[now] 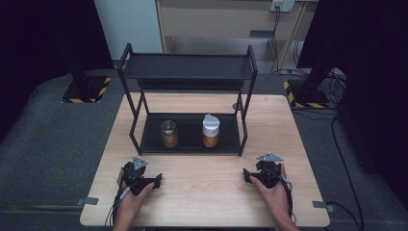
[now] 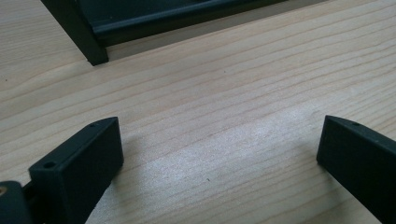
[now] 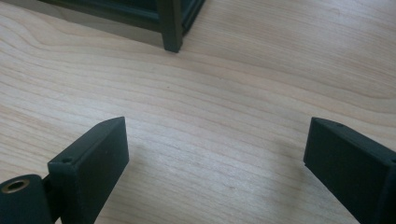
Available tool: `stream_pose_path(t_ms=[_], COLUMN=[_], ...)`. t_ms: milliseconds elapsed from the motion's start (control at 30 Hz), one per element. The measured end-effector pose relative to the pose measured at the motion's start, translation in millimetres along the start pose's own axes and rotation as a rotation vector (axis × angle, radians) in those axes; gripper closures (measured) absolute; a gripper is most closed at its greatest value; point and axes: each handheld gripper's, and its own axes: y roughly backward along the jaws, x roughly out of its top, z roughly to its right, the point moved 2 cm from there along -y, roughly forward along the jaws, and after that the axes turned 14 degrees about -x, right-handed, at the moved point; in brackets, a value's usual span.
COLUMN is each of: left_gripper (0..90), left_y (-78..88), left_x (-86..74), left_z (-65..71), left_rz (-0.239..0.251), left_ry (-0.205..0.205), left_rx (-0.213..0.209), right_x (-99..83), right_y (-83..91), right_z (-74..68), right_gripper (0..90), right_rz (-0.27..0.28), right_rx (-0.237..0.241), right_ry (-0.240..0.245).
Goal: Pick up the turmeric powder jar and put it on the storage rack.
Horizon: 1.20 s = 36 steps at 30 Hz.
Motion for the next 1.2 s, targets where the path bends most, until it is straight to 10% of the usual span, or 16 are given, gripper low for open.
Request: stream_pose_path(t_ms=[1200], left_gripper=[0.0], left_y=[0.0], left_x=[-0.2], left_z=[0.7], left_rz=[0.0], left_ry=[0.001], left_rx=[0.002], right_x=[-8.4], right_y=[-5.0], right_z=[7.4], right_gripper=[3.0], right_rz=[0.003], right_rx=[0.007], right_ry=[-0.028])
